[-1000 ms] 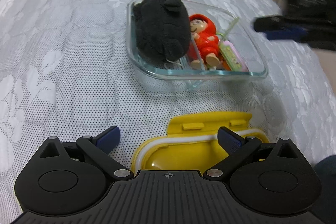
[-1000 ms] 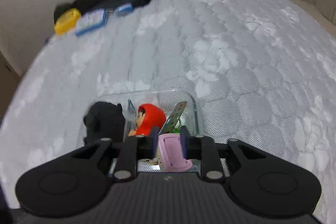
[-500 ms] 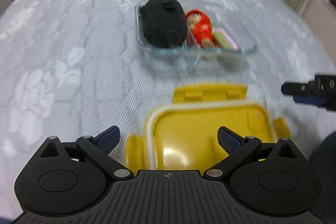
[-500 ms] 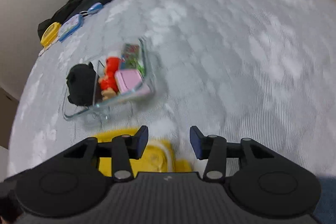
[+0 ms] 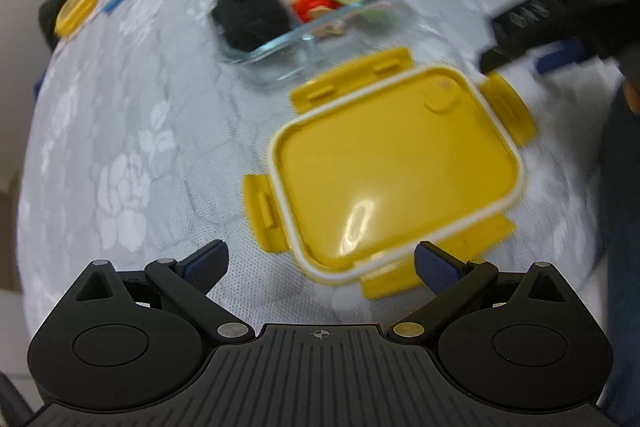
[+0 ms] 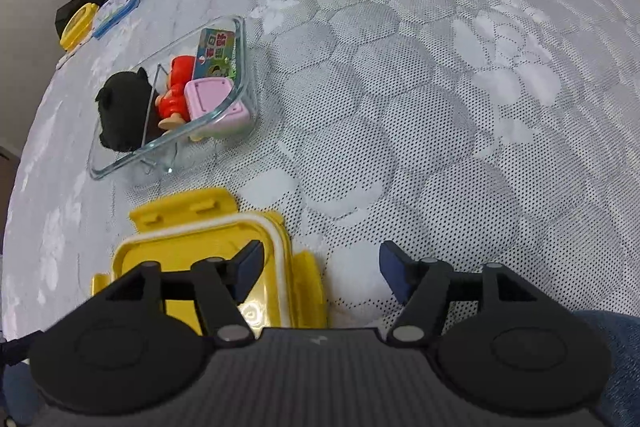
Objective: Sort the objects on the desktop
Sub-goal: 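Move the right gripper toward the yellow lid's rim, then grasp the yellow lid's rim with the right gripper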
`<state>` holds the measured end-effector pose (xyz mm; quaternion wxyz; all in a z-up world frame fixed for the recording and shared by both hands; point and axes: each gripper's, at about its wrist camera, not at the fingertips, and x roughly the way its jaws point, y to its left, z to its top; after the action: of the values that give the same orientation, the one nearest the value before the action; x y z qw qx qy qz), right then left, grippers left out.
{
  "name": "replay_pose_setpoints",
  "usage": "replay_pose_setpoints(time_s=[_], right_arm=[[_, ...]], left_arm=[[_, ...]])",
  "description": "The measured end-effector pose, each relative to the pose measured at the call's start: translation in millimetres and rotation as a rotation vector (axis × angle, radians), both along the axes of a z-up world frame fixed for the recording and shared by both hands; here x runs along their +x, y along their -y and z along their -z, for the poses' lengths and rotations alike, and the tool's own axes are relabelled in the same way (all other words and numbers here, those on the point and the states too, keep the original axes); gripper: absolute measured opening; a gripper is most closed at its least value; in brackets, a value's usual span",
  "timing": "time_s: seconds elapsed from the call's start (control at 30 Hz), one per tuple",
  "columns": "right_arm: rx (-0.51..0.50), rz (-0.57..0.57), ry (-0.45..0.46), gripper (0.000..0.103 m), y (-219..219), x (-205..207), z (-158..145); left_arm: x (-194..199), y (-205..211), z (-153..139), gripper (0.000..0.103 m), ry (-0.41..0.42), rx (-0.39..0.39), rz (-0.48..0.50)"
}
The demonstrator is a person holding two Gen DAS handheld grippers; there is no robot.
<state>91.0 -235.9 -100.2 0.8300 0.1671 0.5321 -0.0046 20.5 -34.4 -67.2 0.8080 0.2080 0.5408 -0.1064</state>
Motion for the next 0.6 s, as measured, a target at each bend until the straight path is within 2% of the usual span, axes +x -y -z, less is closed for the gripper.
replay_pose_setpoints(time_s=[0.13,0.3,0.43,0.6], right_arm=[[-0.035,-0.051,-0.026,0.074,-7.3,0.3,2.6],[-0.076,-0.091,-0.059,0.072,-14.0,6.1,11.8],[-0.02,-0.101,-0.102,0.074,-10.4,12.9,19.6],[0.015,-0.086,-0.113,0.076,-6.7,14.8,21.9]], left_arm=[[-10.4,16.7,0.8,0.102,-0.015,0.035,0.061],[-13.8,26.3,2.9,0.102,-0.021,0.066,0.091],[-11.6,25.0,2.2,0.102,-0.016,0.083,0.094],[-5.6,15.7,5.3,0.102,-0.029,0.07,0.057]])
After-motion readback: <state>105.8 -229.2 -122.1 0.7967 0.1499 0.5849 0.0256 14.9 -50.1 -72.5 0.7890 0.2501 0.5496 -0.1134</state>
